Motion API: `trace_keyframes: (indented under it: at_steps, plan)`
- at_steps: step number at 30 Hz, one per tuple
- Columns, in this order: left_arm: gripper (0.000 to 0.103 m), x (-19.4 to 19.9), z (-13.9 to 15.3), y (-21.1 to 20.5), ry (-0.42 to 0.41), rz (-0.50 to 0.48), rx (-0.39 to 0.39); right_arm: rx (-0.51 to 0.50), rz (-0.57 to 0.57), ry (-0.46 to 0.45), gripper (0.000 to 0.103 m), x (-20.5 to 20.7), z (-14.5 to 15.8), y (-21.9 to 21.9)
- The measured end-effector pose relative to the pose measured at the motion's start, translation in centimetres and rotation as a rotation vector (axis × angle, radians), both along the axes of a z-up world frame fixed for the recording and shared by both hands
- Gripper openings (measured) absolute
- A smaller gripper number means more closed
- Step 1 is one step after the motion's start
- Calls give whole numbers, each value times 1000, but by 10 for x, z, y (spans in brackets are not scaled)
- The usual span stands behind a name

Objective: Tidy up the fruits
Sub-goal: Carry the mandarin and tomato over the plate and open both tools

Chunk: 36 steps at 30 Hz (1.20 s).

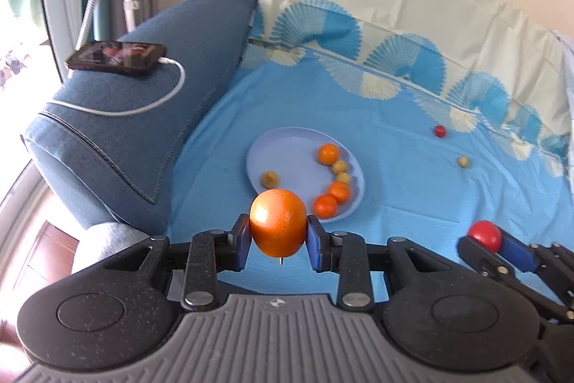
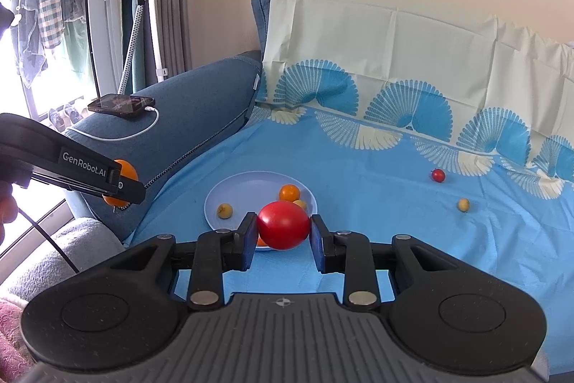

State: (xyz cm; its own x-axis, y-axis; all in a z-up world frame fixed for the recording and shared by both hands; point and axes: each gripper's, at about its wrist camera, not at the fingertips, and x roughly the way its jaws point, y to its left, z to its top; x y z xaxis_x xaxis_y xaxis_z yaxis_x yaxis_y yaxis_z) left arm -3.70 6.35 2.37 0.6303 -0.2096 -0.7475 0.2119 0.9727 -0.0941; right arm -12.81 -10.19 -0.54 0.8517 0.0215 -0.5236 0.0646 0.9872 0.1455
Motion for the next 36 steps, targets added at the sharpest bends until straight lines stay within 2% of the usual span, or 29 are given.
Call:
trace_keyframes:
  at_steps: [8, 14, 22, 27, 36]
  plan:
    - [36, 39, -8, 4, 33, 46, 2, 4, 11, 37, 32, 30, -8, 3]
    - [36, 76, -21, -6, 59, 39, 10, 12, 35, 66, 32, 67, -19, 4]
    - [35, 135, -63, -32, 140, 32, 66, 40, 56, 143, 32, 131, -54, 3]
    - [35, 171, -89, -54, 184, 18, 104, 19, 70, 178, 32, 169, -78, 4]
    - [38, 210, -125, -81, 221, -24, 177, 5, 102, 245, 33, 216, -119, 9]
